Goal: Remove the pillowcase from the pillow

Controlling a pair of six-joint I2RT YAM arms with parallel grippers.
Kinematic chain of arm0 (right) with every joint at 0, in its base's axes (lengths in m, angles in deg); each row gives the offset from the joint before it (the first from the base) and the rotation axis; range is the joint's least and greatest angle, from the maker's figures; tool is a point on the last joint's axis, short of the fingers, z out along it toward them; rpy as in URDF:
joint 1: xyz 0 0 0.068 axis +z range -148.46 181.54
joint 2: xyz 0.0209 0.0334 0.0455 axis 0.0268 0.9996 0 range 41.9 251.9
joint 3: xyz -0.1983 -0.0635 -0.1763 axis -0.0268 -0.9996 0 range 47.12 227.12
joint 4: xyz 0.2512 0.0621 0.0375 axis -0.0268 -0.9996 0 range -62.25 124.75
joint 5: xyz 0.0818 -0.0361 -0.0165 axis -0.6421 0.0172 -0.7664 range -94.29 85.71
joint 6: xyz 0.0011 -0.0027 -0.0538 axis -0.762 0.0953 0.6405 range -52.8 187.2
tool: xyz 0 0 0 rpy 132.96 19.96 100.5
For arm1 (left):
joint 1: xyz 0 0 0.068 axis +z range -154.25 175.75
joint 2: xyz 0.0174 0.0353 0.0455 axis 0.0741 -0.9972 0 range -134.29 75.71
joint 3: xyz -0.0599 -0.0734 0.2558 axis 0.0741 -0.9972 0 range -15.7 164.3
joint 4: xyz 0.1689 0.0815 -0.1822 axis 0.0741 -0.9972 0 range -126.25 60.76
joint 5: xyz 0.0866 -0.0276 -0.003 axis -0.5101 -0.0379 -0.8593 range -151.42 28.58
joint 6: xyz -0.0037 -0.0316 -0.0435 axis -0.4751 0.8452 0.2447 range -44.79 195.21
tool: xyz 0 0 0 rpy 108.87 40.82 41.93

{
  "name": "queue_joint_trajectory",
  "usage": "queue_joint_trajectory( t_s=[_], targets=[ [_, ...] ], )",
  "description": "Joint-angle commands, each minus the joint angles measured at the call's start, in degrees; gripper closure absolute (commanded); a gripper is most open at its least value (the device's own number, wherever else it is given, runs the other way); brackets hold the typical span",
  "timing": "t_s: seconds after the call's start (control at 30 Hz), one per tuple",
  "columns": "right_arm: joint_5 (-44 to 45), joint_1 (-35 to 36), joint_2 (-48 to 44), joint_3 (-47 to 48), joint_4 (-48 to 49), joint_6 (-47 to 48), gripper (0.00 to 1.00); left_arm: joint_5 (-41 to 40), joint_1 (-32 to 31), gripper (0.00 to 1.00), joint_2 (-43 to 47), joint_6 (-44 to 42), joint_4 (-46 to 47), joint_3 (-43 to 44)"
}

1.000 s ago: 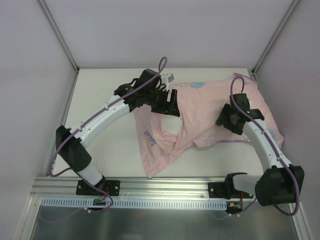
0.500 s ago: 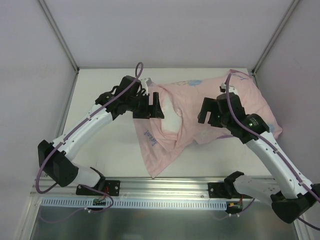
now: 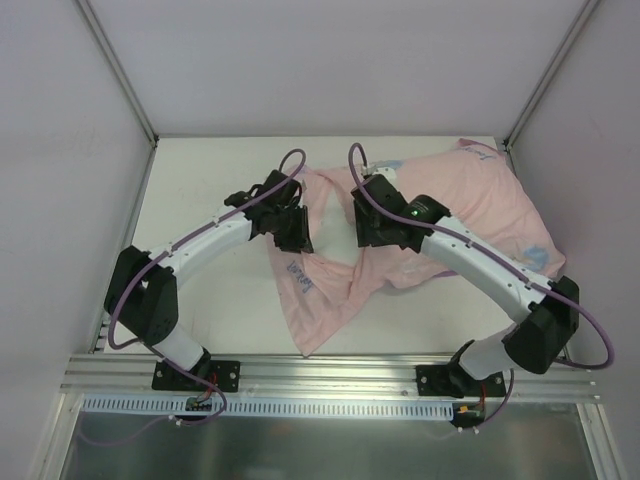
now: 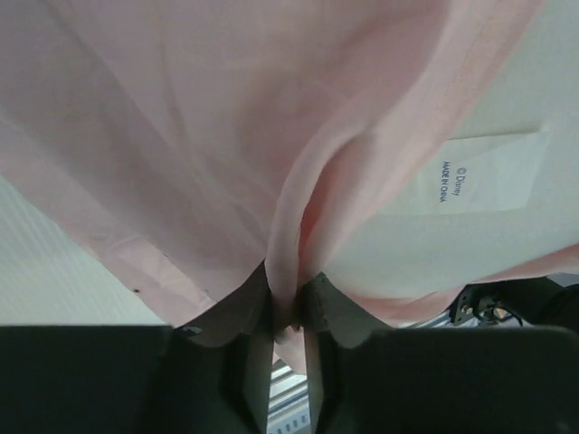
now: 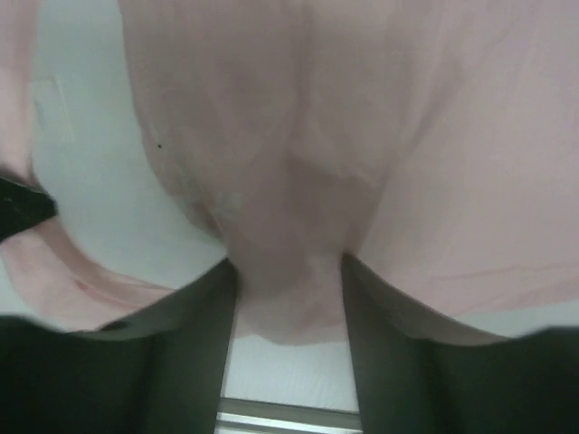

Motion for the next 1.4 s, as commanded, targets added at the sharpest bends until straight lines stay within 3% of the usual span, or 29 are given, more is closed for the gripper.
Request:
queue_joint_trajectory(
  t_s=[0.0,0.07,0.1,0.13,0.33,0.5,0.7,0.73,0.8,0.83,0.87,0.93,1.03,1.23,1.37],
  targets=[
    [3.23,-0.99,0.71,2.70,-1.00,2.38,0.66,-2.65,0.31,0.86,2.90,0.45,1.61,-1.63],
    [3.40,-3.01,0.02,2.17,-0.91,3.17,0.83,-2.73,0.84,0.95,4.31,0.10,1.52,-2.60],
    [3.23,-3.98,-0.34,1.82,-1.00,3.35,0.98,-2.74,1.10,0.97,5.89,0.01,1.52,-3.91],
    [3.05,-6.34,-0.86,0.77,-1.00,3.61,0.99,-2.74,1.37,1.00,6.69,0.10,1.60,-4.62],
    [1.65,-15.14,-11.40,-6.95,-0.04,1.77,0.99,-1.95,4.00,1.00,11.70,0.80,1.87,-12.70],
    [4.54,-16.29,-19.92,-13.64,0.14,-1.91,0.99,-1.50,5.06,1.00,11.09,2.21,3.27,-18.68],
    [1.66,-18.32,-21.78,-20.86,-0.56,-3.77,0.99,1.30,6.11,1.00,9.33,4.32,6.87,-21.94],
    [0.86,-18.05,-21.87,-20.25,-0.91,-3.94,0.96,1.66,6.03,1.00,9.16,4.32,7.05,-21.85],
    [1.72,-14.39,-22.05,-16.49,-2.14,-4.03,0.67,2.53,6.11,1.00,8.89,4.23,7.76,-21.77],
    [2.87,-12.18,-21.44,-14.81,-2.67,-4.12,0.50,2.62,6.03,1.00,8.89,4.23,7.85,-21.50],
    [4.01,-7.90,-20.83,-12.88,-3.37,-4.30,0.26,2.89,6.03,1.00,8.89,4.23,8.19,-21.41],
    [6.56,-2.00,-18.37,-7.17,-5.04,-5.26,0.15,3.06,6.03,1.00,8.89,4.32,8.55,-21.24],
    [9.81,3.38,-15.47,-1.62,-5.05,-5.61,0.11,3.77,6.11,1.00,8.63,4.58,8.72,-21.06],
    [11.49,16.64,-0.98,9.54,-4.78,-4.83,0.11,4.30,6.20,1.00,8.54,5.02,9.51,-21.76],
    [11.06,19.48,10.36,15.35,-7.07,-5.17,0.10,4.82,6.38,1.00,9.59,5.37,9.69,-22.55]
  ],
)
